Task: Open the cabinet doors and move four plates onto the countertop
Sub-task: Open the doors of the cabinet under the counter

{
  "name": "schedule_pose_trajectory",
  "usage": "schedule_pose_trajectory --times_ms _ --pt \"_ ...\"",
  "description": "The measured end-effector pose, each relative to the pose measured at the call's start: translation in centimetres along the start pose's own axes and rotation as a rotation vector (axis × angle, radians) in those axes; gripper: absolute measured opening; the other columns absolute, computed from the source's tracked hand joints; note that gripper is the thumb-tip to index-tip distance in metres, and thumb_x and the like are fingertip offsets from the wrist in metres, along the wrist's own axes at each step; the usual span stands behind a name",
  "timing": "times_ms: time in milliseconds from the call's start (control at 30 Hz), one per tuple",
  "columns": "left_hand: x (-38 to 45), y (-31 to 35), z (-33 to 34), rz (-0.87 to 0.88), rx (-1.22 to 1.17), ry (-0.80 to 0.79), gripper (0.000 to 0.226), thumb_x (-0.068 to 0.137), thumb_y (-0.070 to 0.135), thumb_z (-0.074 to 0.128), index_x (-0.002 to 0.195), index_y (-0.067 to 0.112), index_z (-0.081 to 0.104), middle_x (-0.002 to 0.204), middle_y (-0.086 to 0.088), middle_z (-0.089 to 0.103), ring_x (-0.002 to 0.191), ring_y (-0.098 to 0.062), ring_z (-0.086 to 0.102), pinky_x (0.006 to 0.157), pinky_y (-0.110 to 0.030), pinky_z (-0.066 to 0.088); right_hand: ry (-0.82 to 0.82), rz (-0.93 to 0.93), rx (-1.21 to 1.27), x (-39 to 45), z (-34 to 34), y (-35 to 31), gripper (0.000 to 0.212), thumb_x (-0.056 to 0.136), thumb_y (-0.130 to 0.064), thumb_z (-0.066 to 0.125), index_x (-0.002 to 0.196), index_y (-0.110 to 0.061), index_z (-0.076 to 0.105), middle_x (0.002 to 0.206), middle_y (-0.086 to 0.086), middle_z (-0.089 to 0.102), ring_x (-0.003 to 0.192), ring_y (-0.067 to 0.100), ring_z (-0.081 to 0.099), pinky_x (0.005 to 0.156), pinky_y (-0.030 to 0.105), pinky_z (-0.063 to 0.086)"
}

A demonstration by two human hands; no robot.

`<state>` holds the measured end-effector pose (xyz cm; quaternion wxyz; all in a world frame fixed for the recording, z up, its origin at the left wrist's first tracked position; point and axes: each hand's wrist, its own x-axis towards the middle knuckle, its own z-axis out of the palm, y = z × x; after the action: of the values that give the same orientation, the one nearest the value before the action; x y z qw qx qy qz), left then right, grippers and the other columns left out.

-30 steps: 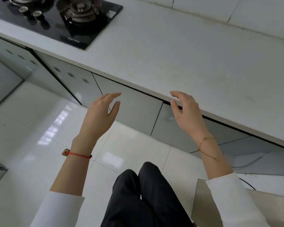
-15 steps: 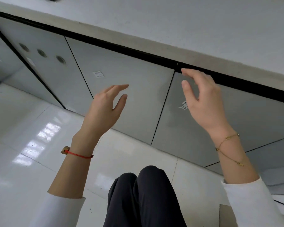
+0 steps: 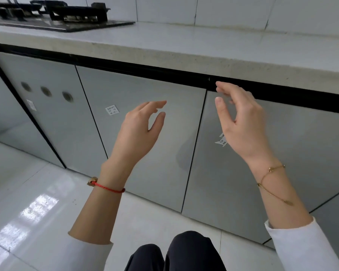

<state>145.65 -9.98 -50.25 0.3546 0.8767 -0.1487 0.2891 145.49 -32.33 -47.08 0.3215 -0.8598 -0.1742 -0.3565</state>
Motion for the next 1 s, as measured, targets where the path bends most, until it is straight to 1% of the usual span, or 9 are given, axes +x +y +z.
schedule_pose_trajectory --times_ms 67,200,233,367,433,533,667,900,1000 --pt "1.1 0.6 0.3 0.006 -0.063 0.028 0.03 0.098 0.024 0.051 0.125 0.019 0.062 0.11 0.009 0.066 0.1 -0.004 0.062 0.088 -0.025 0.051 0.008 -0.012 -0.024 0.6 0.0 -0.3 0.035 0.1 -0.027 0.046 0.132 -0.015 0.053 0.126 -0.003 0.06 0.121 0.012 0.05 0.103 0.015 0.035" --pt "3.9 2.2 1.5 -0.083 -0.195 0.061 0.025 0.094 0.021 0.056 0.116 0.02 0.069 0.095 0.013 0.065 0.084 0.002 0.062 0.072 -0.005 0.046 0.006 -0.019 -0.081 1.6 0.3 -0.7 0.034 0.1 -0.026 0.046 0.131 -0.014 0.054 0.123 -0.002 0.061 0.119 0.014 0.05 0.1 0.014 0.033" --pt "4.5 2.6 1.9 -0.122 -0.23 0.061 0.025 0.094 0.022 0.057 0.115 0.021 0.069 0.094 0.014 0.066 0.083 0.002 0.063 0.072 -0.006 0.046 0.009 -0.023 -0.092 1.7 0.3 -0.8 0.034 0.1 -0.025 0.046 0.131 -0.013 0.054 0.122 -0.001 0.061 0.118 0.015 0.051 0.1 0.015 0.033" --pt "6.5 3.8 3.4 -0.243 -0.375 0.042 0.027 0.092 0.026 0.059 0.116 0.019 0.069 0.093 0.004 0.072 0.085 -0.01 0.068 0.084 -0.033 0.057 0.017 -0.016 -0.108 1.8 0.5 -0.6 0.034 0.099 -0.023 0.047 0.131 -0.013 0.054 0.115 0.0 0.061 0.113 0.015 0.051 0.098 0.016 0.034" --pt "6.9 4.1 3.9 -0.288 -0.454 0.062 0.027 0.092 0.025 0.06 0.116 0.017 0.067 0.094 0.001 0.072 0.086 -0.012 0.069 0.085 -0.036 0.057 0.019 -0.012 -0.113 1.7 0.6 -0.5 0.035 0.099 -0.023 0.047 0.132 -0.013 0.054 0.113 0.0 0.06 0.111 0.015 0.052 0.098 0.02 0.037" --pt "7.1 4.1 4.5 -0.339 -0.581 0.099 0.023 0.093 0.022 0.058 0.112 0.015 0.068 0.091 0.001 0.073 0.079 -0.01 0.069 0.077 -0.03 0.059 0.025 -0.02 -0.128 1.6 0.9 -0.4 0.036 0.099 -0.022 0.047 0.134 -0.013 0.053 0.113 0.001 0.06 0.11 0.015 0.051 0.098 0.021 0.038" --pt "7.0 3.7 4.9 -0.388 -0.805 0.096 0.018 0.095 0.017 0.056 0.108 0.014 0.069 0.089 0.006 0.071 0.079 -0.001 0.067 0.068 -0.016 0.054 0.027 -0.023 -0.141 1.1 1.2 -0.4 0.038 0.099 -0.023 0.046 0.136 -0.015 0.05 0.116 -0.001 0.059 0.112 0.012 0.049 0.097 0.015 0.033" --pt "6.1 3.4 4.8 -0.336 -0.876 0.101 0.017 0.095 0.014 0.054 0.101 0.019 0.069 0.085 0.007 0.068 0.078 0.003 0.065 0.069 -0.016 0.052 0.024 0.006 -0.151 0.3 1.7 -0.2 0.041 0.1 -0.023 0.044 0.14 -0.015 0.045 0.129 -0.001 0.054 0.12 0.015 0.046 0.103 0.02 0.035" --pt "5.1 3.2 4.1 -0.307 -0.874 0.115 0.017 0.095 0.014 0.055 0.1 0.019 0.07 0.082 0.008 0.068 0.078 0.002 0.064 0.068 -0.016 0.052 -0.013 -0.005 -0.148 0.0 1.9 -0.4 0.044 0.1 -0.02 0.044 0.143 -0.012 0.041 0.136 0.002 0.051 0.126 0.018 0.043 0.107 0.018 0.028"
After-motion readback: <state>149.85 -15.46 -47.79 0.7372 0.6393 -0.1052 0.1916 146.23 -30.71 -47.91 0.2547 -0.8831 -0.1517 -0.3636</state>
